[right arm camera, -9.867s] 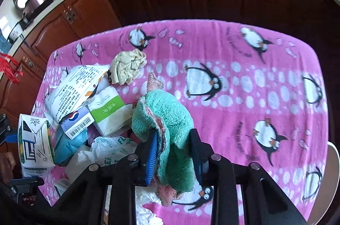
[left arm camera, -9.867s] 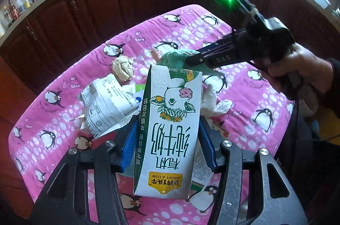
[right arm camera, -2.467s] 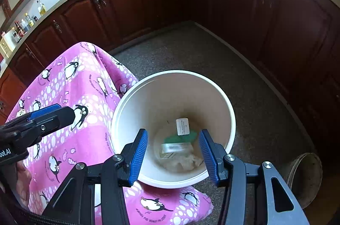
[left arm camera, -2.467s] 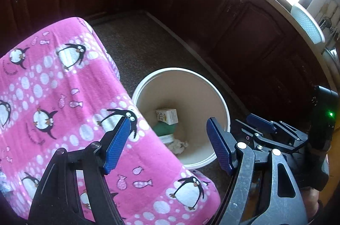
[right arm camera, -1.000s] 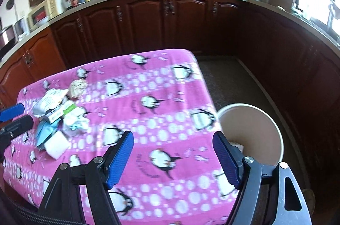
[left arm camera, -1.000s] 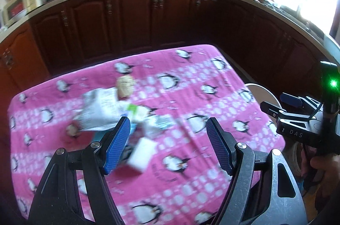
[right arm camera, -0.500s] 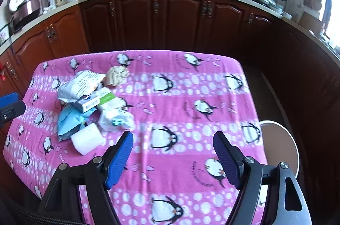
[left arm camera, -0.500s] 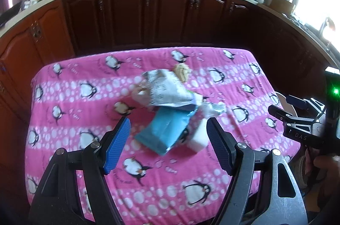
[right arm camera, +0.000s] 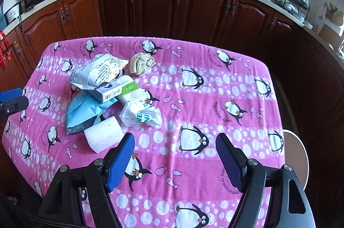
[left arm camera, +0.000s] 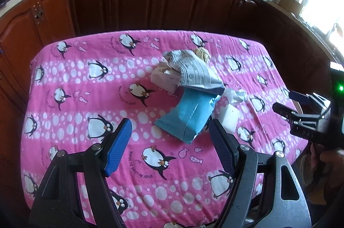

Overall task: Collect trash
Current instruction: 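Move both grippers back over the remaining trash on the blanket, then grasp the blue wrapper with left gripper while right gripper grasps the white foam block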

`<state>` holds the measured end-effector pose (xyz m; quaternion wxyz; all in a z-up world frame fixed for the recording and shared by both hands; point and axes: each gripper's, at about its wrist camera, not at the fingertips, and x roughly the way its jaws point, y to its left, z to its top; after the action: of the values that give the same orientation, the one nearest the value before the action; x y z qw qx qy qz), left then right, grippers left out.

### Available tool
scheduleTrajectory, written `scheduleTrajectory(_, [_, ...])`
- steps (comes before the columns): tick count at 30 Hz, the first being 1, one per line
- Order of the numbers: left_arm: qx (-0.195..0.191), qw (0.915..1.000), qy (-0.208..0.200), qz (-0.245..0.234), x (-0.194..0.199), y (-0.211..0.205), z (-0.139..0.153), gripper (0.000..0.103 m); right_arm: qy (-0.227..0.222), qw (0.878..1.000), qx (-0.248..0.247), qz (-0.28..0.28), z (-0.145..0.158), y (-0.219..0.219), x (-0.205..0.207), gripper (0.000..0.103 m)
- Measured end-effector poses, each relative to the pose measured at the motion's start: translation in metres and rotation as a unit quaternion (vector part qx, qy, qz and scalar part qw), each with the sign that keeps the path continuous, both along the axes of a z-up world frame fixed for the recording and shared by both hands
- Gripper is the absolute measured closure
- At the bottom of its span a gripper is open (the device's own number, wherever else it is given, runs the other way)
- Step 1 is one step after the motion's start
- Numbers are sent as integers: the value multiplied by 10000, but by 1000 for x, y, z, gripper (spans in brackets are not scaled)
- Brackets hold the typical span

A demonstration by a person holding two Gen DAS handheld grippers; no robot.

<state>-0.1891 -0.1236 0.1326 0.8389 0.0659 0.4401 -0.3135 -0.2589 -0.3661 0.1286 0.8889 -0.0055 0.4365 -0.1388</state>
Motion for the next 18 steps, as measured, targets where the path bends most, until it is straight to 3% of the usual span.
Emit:
scheduleTrajectory(10, [-119,9959,736,-515,23,-30,-38,24,304,9927,1011,578,-25,9,15,28])
scheduleTrajectory(15, [-50,9921,1027,-724,56,-53,-56,24,410,9926,955,632,-32,13,17,28])
scheduleTrajectory(18, [243,9881,1239,-874,71,-74,-72,25,429,9914,1054,641,-35,9,18,28])
